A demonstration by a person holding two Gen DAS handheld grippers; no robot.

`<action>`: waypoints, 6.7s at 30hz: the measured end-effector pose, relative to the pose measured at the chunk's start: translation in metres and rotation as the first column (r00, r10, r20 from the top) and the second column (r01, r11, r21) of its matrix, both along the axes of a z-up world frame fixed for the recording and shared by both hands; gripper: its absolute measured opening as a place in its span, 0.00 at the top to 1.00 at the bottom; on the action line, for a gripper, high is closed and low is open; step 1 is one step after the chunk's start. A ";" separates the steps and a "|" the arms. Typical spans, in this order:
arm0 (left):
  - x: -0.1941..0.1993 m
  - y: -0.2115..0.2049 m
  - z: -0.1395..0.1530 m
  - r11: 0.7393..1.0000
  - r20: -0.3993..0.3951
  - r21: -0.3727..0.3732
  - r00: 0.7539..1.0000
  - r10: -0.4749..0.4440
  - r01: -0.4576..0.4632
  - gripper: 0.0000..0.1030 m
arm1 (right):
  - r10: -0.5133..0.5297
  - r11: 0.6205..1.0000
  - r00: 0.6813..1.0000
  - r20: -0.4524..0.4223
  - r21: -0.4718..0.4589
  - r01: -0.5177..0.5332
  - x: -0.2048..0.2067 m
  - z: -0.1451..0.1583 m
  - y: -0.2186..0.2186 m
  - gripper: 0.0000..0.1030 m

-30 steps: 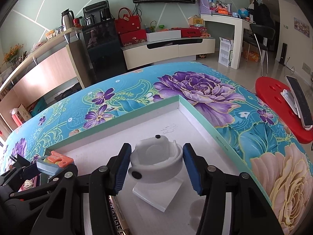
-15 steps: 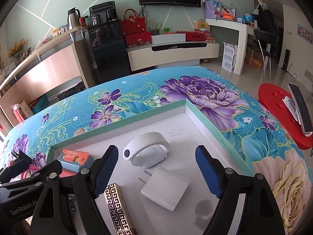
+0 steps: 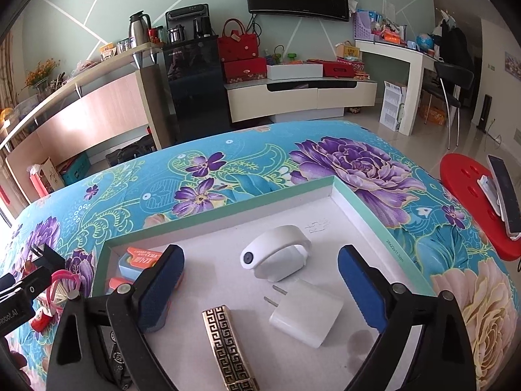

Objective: Organize rigid objects
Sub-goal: 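Move both tools back over the remaining items on the bed, then grasp the pink lighter with the right tool while the left tool grasps the red LION bottle, then carry the pink lighter and red bottle over the white tray, then release the pink lighter into the tray with the right tool while the left tool releases the red bottle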

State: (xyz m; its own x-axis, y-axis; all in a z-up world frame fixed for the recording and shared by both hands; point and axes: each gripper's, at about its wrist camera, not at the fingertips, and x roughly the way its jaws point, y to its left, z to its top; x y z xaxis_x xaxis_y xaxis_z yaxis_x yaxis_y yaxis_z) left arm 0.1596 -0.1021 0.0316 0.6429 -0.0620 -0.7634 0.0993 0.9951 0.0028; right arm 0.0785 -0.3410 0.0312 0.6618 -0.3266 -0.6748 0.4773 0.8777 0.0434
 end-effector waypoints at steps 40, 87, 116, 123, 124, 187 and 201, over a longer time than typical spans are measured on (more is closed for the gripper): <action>-0.008 0.168 -0.021 0.944 -0.103 -0.027 0.940 0.324 -0.329 0.00 | 0.530 0.844 0.846 -0.051 0.123 -0.521 0.050 -0.025 0.200 0.07; 0.022 0.074 -0.061 1.000 -0.197 -0.011 0.980 -0.023 0.022 0.09 | 0.519 0.855 0.826 -0.221 0.154 -0.496 0.044 -0.057 0.187 0.69; 0.021 0.103 -0.059 0.997 -0.172 -0.046 0.983 0.060 -0.069 0.68 | 0.520 0.853 0.828 -0.211 0.176 -0.491 0.044 -0.056 0.184 0.80; 0.014 0.111 -0.045 0.994 -0.137 -0.046 0.986 0.093 -0.100 0.68 | 0.565 0.812 0.816 -0.123 0.257 -0.524 0.041 -0.047 0.185 0.81; 0.012 0.112 -0.040 0.994 -0.123 -0.049 0.988 0.095 -0.102 0.68 | 0.565 0.811 0.817 -0.111 0.256 -0.526 0.040 -0.045 0.185 0.81; -0.078 -0.126 -0.017 0.861 -0.093 -0.120 0.858 -0.506 0.494 0.67 | 0.162 0.963 0.976 -0.146 0.241 -0.123 -0.038 -0.027 -0.007 0.80; -0.078 -0.113 0.003 0.863 -0.051 -0.132 0.866 -0.498 0.488 0.67 | 0.154 0.967 0.984 -0.089 0.220 -0.131 -0.042 -0.012 -0.005 0.80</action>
